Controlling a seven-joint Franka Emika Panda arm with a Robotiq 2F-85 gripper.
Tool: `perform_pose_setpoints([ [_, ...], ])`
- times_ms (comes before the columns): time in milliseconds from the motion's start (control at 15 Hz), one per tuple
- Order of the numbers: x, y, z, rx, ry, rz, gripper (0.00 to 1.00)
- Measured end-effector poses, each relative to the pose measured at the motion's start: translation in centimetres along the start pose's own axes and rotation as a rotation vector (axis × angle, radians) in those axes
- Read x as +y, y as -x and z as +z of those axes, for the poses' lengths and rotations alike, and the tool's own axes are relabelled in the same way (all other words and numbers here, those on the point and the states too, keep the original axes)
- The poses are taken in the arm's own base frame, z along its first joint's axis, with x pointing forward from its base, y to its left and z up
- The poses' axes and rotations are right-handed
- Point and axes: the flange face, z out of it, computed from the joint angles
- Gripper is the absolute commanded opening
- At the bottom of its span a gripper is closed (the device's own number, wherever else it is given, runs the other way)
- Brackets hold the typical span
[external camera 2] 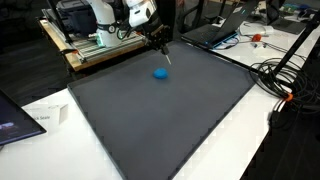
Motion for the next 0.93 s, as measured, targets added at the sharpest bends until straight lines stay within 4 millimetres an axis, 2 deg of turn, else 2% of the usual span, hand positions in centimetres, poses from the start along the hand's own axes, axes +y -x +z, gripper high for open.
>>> perform_pose_setpoints([
  [400, 1.7, -1.4, 0.2, -0.067, -0.058, 0.007, 0.03],
  [933, 4.3, -3.5, 2.9, -0.154, -0.116, -0.011, 0.03],
])
